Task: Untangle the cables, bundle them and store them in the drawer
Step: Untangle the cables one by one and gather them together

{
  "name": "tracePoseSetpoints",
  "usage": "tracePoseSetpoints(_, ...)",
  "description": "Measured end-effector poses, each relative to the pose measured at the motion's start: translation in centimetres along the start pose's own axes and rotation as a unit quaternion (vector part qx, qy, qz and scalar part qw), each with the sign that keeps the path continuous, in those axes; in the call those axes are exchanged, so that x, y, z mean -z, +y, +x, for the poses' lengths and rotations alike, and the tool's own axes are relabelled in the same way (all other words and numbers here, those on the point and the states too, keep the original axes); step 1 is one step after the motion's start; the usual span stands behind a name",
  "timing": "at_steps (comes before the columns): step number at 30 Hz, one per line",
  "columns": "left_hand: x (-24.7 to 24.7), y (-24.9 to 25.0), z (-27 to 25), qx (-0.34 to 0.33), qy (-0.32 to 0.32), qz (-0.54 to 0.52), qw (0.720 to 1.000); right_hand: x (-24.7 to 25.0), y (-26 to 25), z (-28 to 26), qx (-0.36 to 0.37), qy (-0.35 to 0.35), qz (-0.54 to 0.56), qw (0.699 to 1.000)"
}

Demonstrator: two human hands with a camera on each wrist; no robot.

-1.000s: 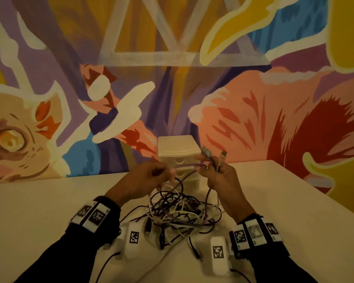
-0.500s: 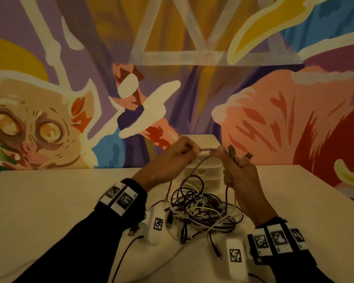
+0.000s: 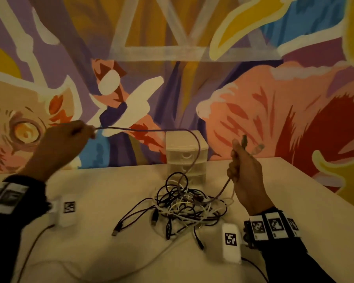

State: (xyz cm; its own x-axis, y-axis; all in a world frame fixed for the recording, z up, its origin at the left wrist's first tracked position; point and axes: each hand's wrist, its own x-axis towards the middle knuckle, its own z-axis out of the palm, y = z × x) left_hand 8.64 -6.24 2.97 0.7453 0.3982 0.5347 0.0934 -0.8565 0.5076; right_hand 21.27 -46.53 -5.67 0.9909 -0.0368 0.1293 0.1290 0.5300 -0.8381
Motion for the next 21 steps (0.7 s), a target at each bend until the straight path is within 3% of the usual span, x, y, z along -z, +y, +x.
tracePoseSetpoints(2, 2.0, -6.0, 1.2, 0.099, -0.038, 0.121, 0.987, -0.4, -1.1, 0.1, -0.010, -0.019, 0.066, 0.998)
tracePoseSetpoints(4, 0.8, -8.7, 0.9, 0.101, -0.061, 0.226, 0.967, -1.1, -1.5, -0.2, -0.020, -0.060, 0.095, 0.994)
tracePoseSetpoints(5, -0.3, -6.7, -0.3, 0.072, -0.058, 0.202, 0.975, -1.7, -1.6, -0.5, -0.025, -0.080, 0.102, 0.991)
tracePoseSetpoints(7, -2.8, -0.1, -4.3, -0.044, -0.089, 0.046, 0.994, -3.2, -1.6, -1.3, -0.037, -0.111, 0.115, 0.986)
tracePoseSetpoints(9, -5.2, 6.9, -7.7, -0.130, -0.189, -0.070, 0.971, -4.9, -1.6, -2.0, -0.057, -0.139, 0.129, 0.980)
tracePoseSetpoints(11, -8.4, 11.0, -9.4, -0.179, -0.283, -0.116, 0.935, -6.2, -1.8, -2.6, -0.069, -0.166, 0.126, 0.975)
tracePoseSetpoints(12, -10.0, 12.4, -9.7, -0.197, -0.301, -0.125, 0.925, -6.6, -2.1, -2.8, -0.069, -0.178, 0.117, 0.975)
tracePoseSetpoints(16, -13.8, 13.9, -8.9, -0.193, -0.316, -0.186, 0.910, -6.2, -4.4, -2.9, -0.053, -0.180, 0.121, 0.975)
tracePoseSetpoints(18, -12.9, 13.2, -8.2, -0.160, -0.348, -0.234, 0.894, -4.5, -5.7, -2.2, -0.025, -0.152, 0.143, 0.978)
tracePoseSetpoints(21, -9.5, 11.4, -7.5, -0.127, -0.344, -0.198, 0.909, -0.9, -6.5, -0.7, 0.005, -0.088, 0.170, 0.982)
